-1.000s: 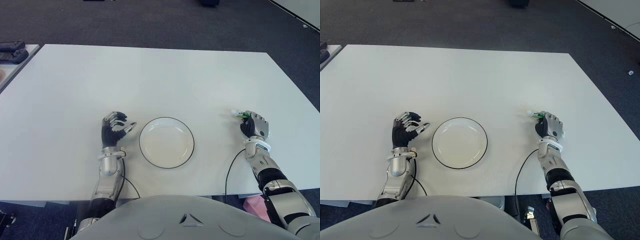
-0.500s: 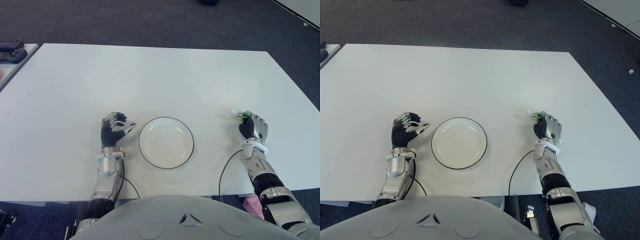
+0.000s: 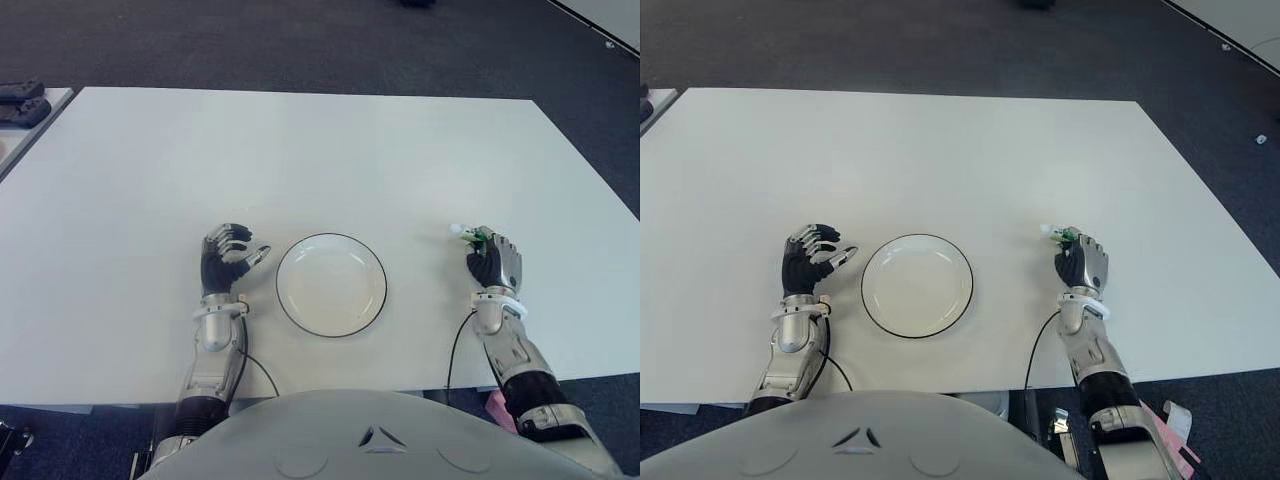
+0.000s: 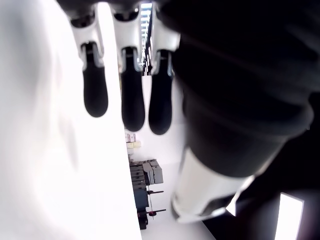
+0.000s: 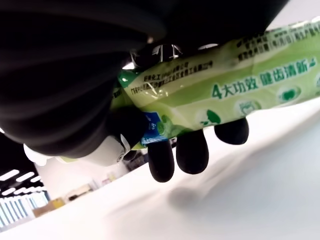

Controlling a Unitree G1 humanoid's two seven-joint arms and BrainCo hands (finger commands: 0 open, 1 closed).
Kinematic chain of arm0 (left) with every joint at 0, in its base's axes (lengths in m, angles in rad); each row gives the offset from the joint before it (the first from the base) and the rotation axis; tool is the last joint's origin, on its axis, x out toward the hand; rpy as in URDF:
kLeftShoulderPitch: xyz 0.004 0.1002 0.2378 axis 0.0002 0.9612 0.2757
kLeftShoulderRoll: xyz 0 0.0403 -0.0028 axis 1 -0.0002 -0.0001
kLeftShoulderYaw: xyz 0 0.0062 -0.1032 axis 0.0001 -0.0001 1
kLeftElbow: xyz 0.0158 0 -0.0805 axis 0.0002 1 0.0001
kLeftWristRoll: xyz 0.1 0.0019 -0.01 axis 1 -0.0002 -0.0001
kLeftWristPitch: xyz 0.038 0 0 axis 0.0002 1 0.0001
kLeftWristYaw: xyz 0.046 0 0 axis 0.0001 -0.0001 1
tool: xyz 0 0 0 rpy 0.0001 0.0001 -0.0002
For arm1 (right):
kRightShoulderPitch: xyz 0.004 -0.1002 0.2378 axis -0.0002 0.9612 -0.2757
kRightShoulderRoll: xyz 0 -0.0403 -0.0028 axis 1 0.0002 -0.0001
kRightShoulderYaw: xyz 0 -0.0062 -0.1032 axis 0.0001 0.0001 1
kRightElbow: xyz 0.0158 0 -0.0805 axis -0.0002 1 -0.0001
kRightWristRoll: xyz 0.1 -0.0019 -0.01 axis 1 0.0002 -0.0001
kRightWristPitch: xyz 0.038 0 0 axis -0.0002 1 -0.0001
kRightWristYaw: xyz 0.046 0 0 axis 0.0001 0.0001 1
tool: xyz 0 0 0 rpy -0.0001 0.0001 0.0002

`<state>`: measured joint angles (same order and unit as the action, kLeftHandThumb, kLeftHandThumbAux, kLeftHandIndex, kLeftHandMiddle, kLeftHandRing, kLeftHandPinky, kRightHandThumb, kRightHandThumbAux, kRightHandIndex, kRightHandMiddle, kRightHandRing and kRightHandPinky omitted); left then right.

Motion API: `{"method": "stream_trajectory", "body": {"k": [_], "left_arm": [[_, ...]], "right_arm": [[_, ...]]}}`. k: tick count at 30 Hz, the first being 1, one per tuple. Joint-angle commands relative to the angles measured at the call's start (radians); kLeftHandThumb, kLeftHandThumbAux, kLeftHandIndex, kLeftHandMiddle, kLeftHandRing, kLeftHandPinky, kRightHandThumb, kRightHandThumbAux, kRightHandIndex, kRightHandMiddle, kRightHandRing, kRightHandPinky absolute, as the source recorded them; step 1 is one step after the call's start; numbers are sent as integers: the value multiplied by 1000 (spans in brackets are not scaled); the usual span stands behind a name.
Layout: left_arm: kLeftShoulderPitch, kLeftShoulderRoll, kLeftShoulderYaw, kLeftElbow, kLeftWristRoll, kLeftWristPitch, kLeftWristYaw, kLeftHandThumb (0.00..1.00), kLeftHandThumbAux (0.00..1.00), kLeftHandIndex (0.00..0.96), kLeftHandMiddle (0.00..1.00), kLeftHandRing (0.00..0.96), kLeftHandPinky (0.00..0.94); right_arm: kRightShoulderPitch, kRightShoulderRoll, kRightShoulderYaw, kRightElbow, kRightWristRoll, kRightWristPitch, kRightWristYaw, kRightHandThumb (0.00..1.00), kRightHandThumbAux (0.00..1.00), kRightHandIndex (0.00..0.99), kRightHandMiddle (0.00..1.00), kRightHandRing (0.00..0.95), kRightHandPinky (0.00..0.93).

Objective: Put the toothpaste on the table into the plate.

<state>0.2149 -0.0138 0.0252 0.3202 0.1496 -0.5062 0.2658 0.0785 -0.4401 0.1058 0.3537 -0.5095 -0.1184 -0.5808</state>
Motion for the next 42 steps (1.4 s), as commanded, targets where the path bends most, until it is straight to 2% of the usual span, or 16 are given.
{"method": "stream_trajectory", "body": {"k": [1,4,8,11,14,24,35,42], "left_arm": [[16,0,5,45,7,18,4,0,998,464,485,485,480],[14,-2,5,47,10,22,9,15,998,462,476,479,475],[10,-7,7,49,9,22,13,33,998,461,469,470,472],[8,-10,7,50,7,21,13,40,998,461,468,467,471],[6,-7,6,53,5,9,7,42,998,463,472,472,479],[1,-11,6,55,11,12,15,15,998,462,477,478,482],[4,-11,7,53,25,24,31,39,998,467,473,476,478],[3,-9,3,57,32,15,41,48,998,463,460,464,475]], "right_arm": [[14,15,-6,-105,-14,-90,-18,842,680,411,570,793,807],[21,16,-1,-142,-41,-132,-30,842,681,411,573,800,813],[27,28,5,-199,-69,-150,-15,842,681,411,575,814,831],[29,41,20,-268,-94,-143,16,842,681,410,572,829,849],[17,31,46,-319,-112,-183,60,843,682,404,565,847,865],[-56,-9,114,-272,-134,-388,160,845,684,392,551,872,879],[-90,-26,184,-308,-158,-469,318,846,683,390,550,879,879],[-106,-2,249,-278,-251,-510,311,847,681,395,553,881,877]]}}
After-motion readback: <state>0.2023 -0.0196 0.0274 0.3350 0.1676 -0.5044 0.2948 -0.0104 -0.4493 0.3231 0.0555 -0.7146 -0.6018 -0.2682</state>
